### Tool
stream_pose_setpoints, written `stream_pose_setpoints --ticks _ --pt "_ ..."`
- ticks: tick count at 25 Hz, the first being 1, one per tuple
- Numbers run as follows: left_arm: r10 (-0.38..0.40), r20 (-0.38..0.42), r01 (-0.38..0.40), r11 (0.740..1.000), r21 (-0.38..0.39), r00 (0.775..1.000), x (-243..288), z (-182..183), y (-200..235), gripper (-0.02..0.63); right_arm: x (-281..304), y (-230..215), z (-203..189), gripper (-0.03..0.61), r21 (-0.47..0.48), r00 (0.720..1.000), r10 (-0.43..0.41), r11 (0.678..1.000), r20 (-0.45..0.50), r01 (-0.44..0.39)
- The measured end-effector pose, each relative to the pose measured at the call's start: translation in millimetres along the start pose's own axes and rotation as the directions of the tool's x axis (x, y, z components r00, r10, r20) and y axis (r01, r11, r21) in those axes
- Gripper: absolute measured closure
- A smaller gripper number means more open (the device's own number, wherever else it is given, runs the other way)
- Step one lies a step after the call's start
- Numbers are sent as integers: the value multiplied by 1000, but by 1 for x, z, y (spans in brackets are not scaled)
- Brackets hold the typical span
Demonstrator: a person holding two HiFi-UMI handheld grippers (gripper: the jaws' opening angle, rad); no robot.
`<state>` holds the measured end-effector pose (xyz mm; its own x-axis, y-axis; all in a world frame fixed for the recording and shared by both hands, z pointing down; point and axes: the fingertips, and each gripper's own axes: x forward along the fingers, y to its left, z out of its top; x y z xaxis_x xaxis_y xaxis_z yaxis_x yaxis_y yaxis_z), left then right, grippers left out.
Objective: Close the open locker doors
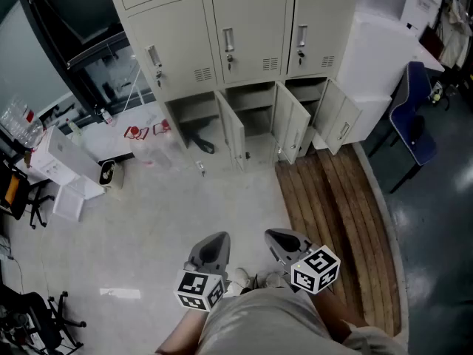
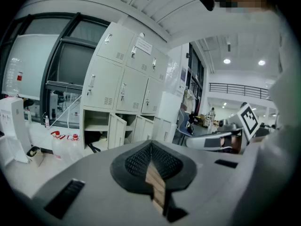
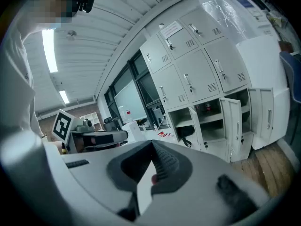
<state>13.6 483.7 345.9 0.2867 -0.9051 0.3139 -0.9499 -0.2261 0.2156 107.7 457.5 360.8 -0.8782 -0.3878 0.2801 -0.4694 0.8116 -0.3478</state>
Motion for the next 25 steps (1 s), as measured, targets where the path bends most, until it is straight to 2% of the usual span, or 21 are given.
stream_pose_setpoints --ticks 8,14,20,25 --pt "10 1 -10 1000 -2 1000 -2 -2 6 598 3 0 -4 554 24 1000 -11 1000 4 11" --pt "-15 -1 15 1000 -1 1000 1 -2 4 598 10 11 -2 554 11 1000 13 1000 15 -14" --pt "-30 6 30 1000 1 1000 0 1 14 598 21 13 -1 554 44 999 -9 999 34 7" --pt "-33 7 32 999 5 999 -6 2 33 598 38 23 -1 554 -18 1000 -19 1000 23 19"
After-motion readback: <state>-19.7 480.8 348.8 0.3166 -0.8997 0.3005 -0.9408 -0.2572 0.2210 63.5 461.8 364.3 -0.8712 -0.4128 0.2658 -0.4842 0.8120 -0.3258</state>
